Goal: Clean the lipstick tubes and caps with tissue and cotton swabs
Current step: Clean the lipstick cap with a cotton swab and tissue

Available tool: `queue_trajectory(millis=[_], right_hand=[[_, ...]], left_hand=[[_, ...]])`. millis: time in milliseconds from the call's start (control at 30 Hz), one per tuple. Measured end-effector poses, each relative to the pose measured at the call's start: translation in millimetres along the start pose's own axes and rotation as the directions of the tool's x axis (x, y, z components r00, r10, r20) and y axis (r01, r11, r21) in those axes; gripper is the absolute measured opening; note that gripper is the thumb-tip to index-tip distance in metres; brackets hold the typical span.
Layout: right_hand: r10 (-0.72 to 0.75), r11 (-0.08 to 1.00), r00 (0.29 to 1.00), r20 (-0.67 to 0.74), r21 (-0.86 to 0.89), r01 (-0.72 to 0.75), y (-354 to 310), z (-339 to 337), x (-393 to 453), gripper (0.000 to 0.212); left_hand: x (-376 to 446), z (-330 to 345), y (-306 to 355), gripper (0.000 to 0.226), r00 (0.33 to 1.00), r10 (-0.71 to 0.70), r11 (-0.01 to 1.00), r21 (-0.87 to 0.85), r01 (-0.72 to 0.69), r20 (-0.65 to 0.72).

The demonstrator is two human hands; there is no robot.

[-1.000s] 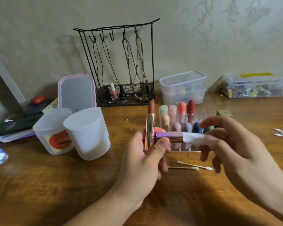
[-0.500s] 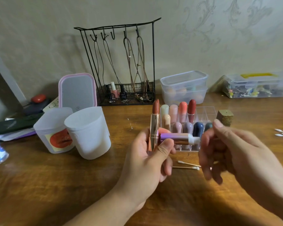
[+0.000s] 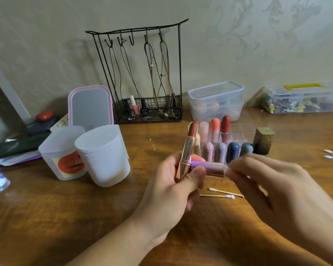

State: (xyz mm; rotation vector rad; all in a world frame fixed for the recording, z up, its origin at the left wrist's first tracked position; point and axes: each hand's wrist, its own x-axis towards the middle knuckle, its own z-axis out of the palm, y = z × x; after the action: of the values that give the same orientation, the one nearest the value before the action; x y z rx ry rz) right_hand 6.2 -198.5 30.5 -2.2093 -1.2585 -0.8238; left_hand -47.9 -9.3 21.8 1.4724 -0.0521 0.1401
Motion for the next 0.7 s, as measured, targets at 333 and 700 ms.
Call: queue_trajectory(millis=[333,700], right_hand=[[0.633,0.136,0.682,0.367,0.814,-0.564,-4.1,12.3,7.9,0.030],[0.278,-0.205,0.529,0.802,0.587,-0.783,-8.4,-7.9,12.5,0.022]], left_hand=[[1.0,0.1,3.2,0.029,0.998,-0.032,0.987,-0.159,0.023,-0.050],[1.2,-1.1,3.6,0.014,0.998,-0.017,0.999,-0.039,0.019,0.057]])
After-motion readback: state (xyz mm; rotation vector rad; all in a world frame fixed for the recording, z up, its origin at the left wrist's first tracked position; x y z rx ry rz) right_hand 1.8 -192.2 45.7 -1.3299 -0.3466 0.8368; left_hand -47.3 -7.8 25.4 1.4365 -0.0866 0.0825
